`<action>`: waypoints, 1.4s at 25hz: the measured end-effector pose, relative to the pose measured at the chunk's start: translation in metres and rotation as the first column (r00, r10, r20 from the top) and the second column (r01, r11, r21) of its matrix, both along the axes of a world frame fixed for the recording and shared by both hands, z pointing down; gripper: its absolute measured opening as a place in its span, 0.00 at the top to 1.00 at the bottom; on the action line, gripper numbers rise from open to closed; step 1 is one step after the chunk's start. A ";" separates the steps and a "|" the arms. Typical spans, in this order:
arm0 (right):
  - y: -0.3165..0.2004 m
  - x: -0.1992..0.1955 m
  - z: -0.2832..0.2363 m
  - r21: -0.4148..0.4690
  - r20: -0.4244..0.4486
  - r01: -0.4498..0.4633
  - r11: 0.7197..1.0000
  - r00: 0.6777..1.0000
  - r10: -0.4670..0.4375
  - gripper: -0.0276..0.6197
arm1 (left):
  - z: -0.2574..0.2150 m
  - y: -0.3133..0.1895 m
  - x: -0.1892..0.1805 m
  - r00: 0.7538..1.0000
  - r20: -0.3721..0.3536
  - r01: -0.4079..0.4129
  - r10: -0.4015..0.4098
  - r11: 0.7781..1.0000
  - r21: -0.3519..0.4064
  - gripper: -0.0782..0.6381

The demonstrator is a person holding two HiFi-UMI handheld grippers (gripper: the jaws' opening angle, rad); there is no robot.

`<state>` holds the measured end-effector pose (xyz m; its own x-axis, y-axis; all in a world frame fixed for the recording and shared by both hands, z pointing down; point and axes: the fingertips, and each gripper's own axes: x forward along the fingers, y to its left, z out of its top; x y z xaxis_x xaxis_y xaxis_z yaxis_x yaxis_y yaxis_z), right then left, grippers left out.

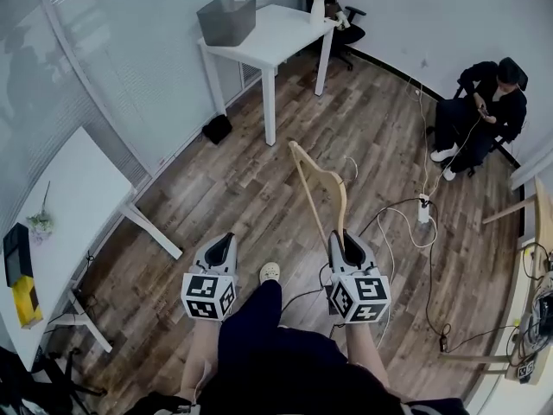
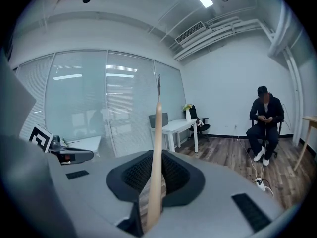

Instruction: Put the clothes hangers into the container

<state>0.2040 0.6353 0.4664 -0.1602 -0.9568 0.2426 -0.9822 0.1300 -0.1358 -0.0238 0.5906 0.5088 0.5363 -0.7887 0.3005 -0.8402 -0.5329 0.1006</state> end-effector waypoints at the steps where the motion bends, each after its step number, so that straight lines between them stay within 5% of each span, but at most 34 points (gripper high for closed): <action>1: -0.010 0.001 -0.002 0.000 -0.002 0.002 1.000 1.000 -0.002 0.85 | -0.002 -0.010 0.001 1.000 -0.003 0.003 -0.003 1.000 0.002 0.87; 17: -0.153 0.004 -0.019 0.003 0.004 0.002 1.000 1.000 -0.003 0.85 | -0.020 -0.159 0.005 1.000 -0.031 0.000 0.001 1.000 0.021 0.87; 35: -0.222 -0.003 -0.015 0.026 0.011 0.016 1.000 1.000 -0.016 0.85 | -0.010 -0.221 -0.009 0.999 -0.028 0.029 -0.028 0.999 0.026 0.87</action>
<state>0.2008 0.4132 0.4516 -0.1783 -0.9600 0.2160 -0.9784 0.1495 -0.1431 -0.0327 0.3693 0.4986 0.5214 -0.8112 0.2646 -0.8520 -0.5118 0.1100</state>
